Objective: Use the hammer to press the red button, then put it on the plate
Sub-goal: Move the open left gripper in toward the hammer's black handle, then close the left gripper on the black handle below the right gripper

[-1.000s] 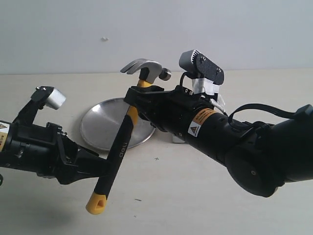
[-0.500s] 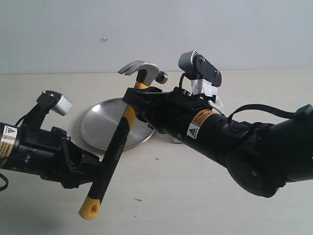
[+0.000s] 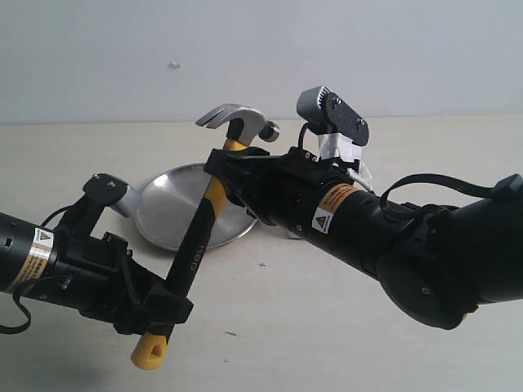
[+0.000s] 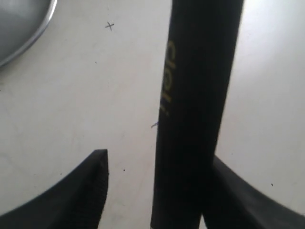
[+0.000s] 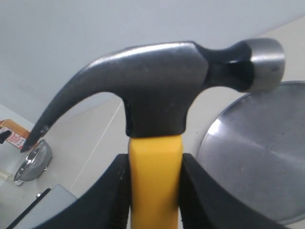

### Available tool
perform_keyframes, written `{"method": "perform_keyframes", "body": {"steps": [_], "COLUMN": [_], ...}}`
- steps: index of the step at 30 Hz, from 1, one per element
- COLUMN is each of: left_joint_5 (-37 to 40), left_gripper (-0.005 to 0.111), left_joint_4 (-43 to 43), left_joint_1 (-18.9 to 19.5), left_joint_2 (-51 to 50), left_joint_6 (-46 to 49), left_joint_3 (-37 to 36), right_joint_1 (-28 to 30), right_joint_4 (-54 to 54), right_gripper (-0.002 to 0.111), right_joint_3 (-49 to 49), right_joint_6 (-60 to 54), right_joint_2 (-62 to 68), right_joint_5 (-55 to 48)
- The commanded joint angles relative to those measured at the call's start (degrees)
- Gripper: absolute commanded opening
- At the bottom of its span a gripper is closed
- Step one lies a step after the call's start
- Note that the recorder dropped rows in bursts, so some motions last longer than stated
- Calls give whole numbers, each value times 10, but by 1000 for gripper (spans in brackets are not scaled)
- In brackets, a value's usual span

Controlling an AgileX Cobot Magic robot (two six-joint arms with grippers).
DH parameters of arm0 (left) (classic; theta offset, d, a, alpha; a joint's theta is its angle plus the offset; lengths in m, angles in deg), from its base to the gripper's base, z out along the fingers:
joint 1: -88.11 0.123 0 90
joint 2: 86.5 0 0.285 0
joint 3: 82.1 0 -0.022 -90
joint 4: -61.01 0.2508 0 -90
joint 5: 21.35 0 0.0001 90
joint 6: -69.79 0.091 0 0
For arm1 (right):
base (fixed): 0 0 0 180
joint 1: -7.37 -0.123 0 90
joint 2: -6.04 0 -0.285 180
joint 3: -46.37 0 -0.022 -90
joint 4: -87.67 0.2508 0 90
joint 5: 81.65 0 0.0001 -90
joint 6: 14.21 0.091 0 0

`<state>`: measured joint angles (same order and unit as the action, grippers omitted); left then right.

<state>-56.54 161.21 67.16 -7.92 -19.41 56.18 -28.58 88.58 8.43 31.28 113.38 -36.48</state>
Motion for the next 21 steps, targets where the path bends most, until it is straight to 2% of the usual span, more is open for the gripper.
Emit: {"method": "perform_keyframes", "body": {"steps": [1, 21], "left_joint_5": [6, -18], "left_gripper": [54, 54], "left_joint_4": [-3, -19], "left_joint_1": [-4, -4], "left_joint_2": [-3, -3], "left_joint_6": [9, 9], "left_joint_3": [4, 7], "right_joint_1": [0, 0], "right_joint_4": [-15, -16], "right_gripper": [0, 0], "right_joint_3": [5, 5], "right_joint_6": [-3, -2], "right_joint_2": [-6, -6], "right_joint_5": [25, 28]}}
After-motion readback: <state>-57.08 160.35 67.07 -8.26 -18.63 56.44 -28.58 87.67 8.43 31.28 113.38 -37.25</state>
